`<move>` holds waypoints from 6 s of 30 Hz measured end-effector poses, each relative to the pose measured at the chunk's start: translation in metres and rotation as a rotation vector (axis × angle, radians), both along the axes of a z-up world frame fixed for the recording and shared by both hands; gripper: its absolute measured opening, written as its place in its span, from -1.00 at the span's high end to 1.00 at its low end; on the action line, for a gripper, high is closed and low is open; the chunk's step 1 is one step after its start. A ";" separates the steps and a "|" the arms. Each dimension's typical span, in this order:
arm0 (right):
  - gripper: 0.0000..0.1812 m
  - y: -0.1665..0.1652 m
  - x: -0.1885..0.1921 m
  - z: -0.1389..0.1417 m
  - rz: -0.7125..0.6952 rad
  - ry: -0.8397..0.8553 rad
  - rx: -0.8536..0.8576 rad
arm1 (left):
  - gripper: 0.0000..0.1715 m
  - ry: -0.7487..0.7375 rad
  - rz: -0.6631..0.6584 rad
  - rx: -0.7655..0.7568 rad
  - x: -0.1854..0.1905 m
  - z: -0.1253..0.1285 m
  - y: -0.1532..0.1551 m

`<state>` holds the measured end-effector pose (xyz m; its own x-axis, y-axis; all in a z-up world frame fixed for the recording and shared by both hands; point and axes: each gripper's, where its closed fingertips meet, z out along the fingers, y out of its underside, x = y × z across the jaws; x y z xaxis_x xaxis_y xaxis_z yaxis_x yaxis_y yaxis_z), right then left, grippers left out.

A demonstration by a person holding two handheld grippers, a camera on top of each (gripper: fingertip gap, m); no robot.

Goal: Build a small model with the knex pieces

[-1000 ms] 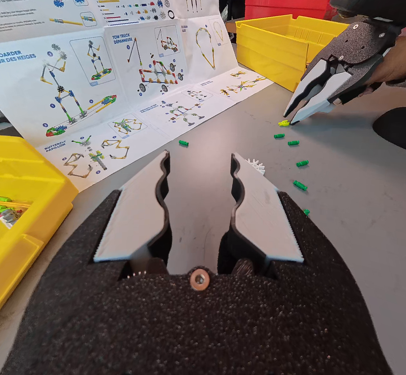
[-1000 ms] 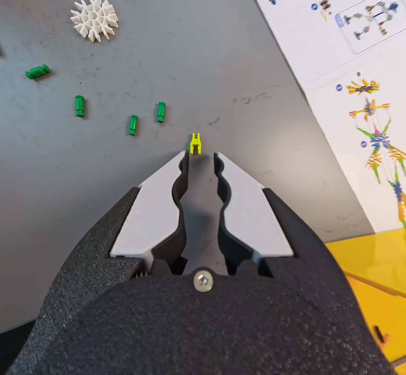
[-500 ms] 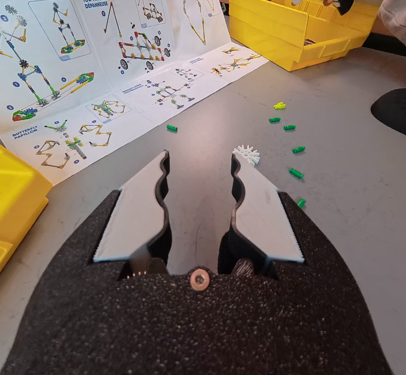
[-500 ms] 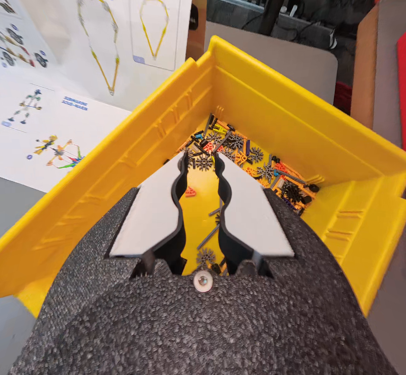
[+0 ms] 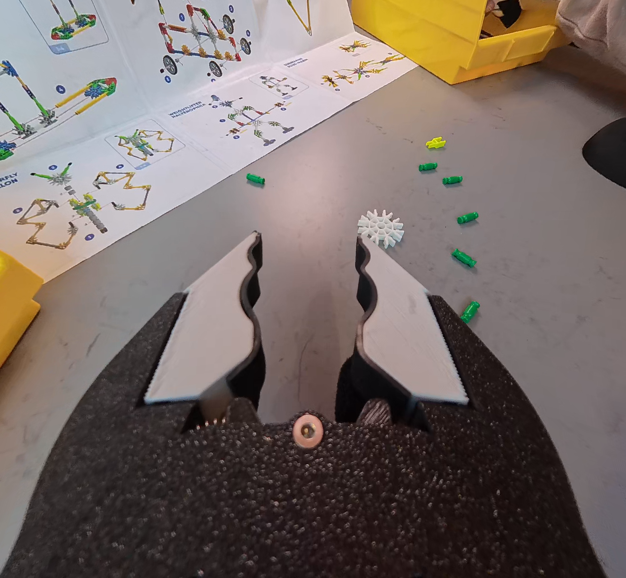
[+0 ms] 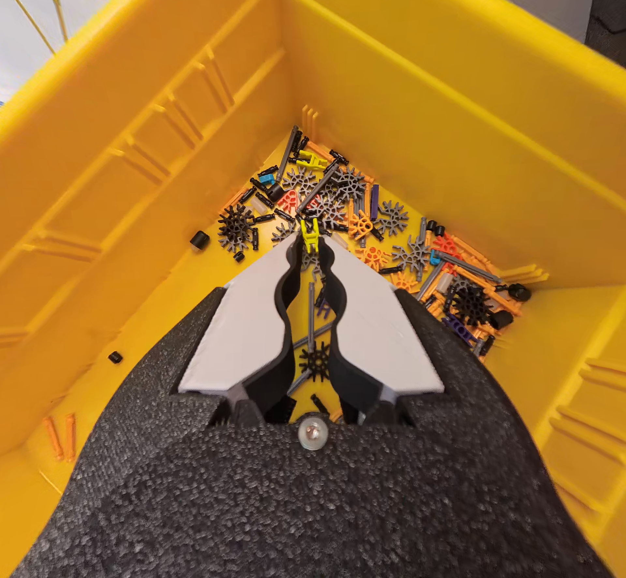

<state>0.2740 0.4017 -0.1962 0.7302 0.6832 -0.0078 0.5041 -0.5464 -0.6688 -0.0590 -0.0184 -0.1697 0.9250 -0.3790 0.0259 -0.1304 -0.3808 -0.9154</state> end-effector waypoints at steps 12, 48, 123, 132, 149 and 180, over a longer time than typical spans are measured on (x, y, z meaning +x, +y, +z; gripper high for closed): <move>0.91 -0.251 -0.098 0.080 0.830 0.069 0.239 | 0.36 -0.014 -0.028 0.003 0.003 0.005 -0.005; 0.84 0.040 -0.032 -0.010 -0.054 -0.007 -0.103 | 0.39 0.013 -0.036 -0.098 0.005 -0.017 -0.003; 0.99 -0.211 -0.089 0.145 0.756 0.350 0.432 | 0.41 -0.017 -0.083 -0.070 0.008 -0.008 -0.009; 0.98 -0.333 -0.090 -0.010 0.939 0.011 0.111 | 0.41 0.030 -0.114 -0.037 0.019 -0.002 -0.014; 0.82 -0.104 0.025 0.098 0.384 -0.461 0.339 | 0.41 0.011 -0.118 -0.010 0.017 0.007 -0.018; 0.83 -0.039 0.075 0.004 0.475 -0.844 -0.267 | 0.41 -0.034 -0.115 -0.063 0.009 -0.004 -0.016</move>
